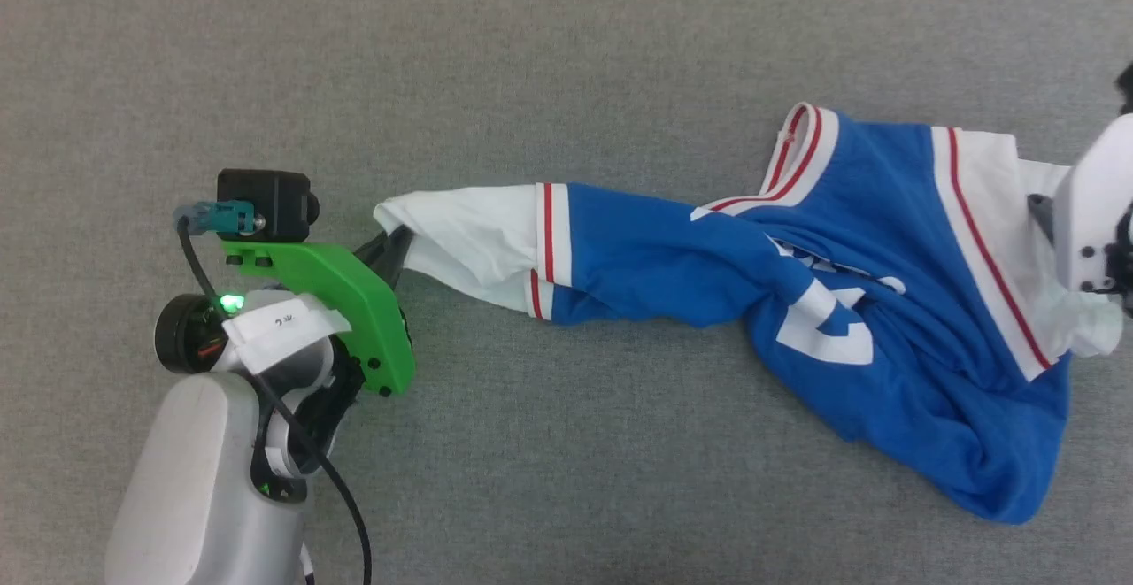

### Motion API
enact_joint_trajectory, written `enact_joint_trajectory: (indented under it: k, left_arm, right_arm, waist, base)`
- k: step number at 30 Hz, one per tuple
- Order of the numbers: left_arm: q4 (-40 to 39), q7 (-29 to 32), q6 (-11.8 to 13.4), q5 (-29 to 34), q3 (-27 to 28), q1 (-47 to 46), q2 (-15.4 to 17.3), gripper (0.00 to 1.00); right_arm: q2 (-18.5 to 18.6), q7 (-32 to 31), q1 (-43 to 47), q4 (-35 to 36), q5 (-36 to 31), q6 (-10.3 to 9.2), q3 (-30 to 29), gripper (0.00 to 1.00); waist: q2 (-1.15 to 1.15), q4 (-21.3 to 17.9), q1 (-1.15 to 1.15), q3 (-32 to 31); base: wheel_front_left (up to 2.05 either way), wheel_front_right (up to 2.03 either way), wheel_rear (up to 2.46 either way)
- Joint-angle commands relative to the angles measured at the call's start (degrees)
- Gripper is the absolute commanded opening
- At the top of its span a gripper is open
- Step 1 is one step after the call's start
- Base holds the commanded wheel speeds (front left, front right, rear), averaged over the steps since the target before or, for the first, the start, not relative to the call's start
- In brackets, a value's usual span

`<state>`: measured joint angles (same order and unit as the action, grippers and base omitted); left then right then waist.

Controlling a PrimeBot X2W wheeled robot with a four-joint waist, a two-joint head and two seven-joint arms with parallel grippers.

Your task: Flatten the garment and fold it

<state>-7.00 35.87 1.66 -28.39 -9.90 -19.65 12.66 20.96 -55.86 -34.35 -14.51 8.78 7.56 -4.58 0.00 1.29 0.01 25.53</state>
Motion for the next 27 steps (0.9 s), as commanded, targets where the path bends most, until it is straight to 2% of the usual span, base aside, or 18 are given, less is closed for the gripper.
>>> enact_joint_trajectory:
  k: [1,8,9,10,11,18,27]
  left_arm:
    - [-0.18,-0.29,0.35,-0.12,0.06,1.12,0.24,0.0]
    - [0.07,-0.77,0.5,-0.42,-0.06,1.68,0.14,0.0]
    - [0.19,-0.89,0.52,-0.46,-0.07,1.69,0.1,0.0]
    - [0.3,-0.95,0.53,-0.49,-0.1,1.72,0.09,0.0]
    - [0.42,-1.13,0.49,-0.59,-0.12,1.68,0.01,0.0]
    - [2.7,-3.19,0.27,-0.96,0.24,2.0,-0.19,0.0]
    - [7.87,-11.36,-0.76,-0.47,2.02,0.36,-0.53,0.0]
  right_arm:
    - [-0.17,-0.67,-0.77,-0.78,-0.08,-0.08,1.03,1.0]
    - [0.02,-4.75,-0.14,-2.89,2.39,-0.08,5.46,1.0]
    - [0.13,-5.59,-0.13,-2.97,2.9,-0.08,5.72,0.43]
    - [0.26,-5.68,-0.22,-2.7,3.25,-0.08,5.9,0.1]
    - [0.48,-5.73,-0.37,-2.44,3.57,-0.08,5.97,0.0]
    - [0.09,-1.59,-1.51,-1.03,4.55,-0.08,4.23,0.0]
    - [-1.78,8.35,-3.02,1.64,8.97,-0.08,2.7,0.0]
  waist:
    - [0.0,0.73,-0.01,1.57]
    - [0.0,0.82,-0.01,2.24]
    - [0.0,0.79,-0.01,2.2]
    - [0.0,0.74,-0.01,2.14]
    - [0.0,0.67,-0.01,2.03]
    - [0.0,-0.53,-0.01,-1.63]
    - [0.0,-2.13,-0.01,-11.16]
  base:
    - [0.0,0.0,0.0]
    - [0.0,0.0,0.0]
    - [0.0,0.0,0.0]
    - [0.0,0.0,0.0]
    - [0.0,0.0,0.0]
    - [0.0,0.0,0.0]
    - [0.0,0.0,0.0]
